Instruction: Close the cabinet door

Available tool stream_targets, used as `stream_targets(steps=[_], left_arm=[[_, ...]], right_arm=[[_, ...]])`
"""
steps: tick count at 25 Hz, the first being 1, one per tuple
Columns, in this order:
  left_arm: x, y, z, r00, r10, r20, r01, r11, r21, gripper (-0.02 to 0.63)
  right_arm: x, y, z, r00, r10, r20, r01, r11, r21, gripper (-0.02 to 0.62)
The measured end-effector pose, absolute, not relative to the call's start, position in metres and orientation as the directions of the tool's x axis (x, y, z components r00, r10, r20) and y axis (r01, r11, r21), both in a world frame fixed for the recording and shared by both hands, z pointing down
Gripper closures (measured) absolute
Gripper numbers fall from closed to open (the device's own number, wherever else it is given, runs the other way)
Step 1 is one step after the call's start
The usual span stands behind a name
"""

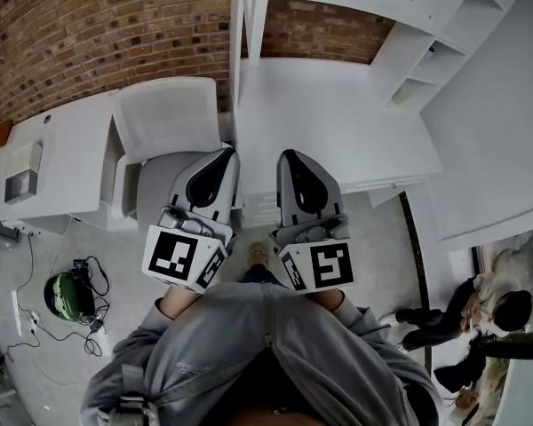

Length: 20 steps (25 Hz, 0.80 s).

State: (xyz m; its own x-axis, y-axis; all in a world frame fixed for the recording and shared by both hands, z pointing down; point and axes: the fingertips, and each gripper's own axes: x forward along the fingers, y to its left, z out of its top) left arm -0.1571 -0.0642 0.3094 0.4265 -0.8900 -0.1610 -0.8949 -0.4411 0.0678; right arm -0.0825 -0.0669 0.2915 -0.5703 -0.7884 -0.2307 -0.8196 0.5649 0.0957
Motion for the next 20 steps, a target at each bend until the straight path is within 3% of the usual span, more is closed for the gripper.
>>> stream_targets(steps=[20], left_arm=[[-0.158, -0.183, 0.298, 0.331, -0.928, -0.173, -0.936, -0.346, 0.065, 0.601]], right_arm=[[-0.098, -0.193, 0.288, -0.702, -0.675, -0.227, -0.707, 0.699, 0.109, 0.569]])
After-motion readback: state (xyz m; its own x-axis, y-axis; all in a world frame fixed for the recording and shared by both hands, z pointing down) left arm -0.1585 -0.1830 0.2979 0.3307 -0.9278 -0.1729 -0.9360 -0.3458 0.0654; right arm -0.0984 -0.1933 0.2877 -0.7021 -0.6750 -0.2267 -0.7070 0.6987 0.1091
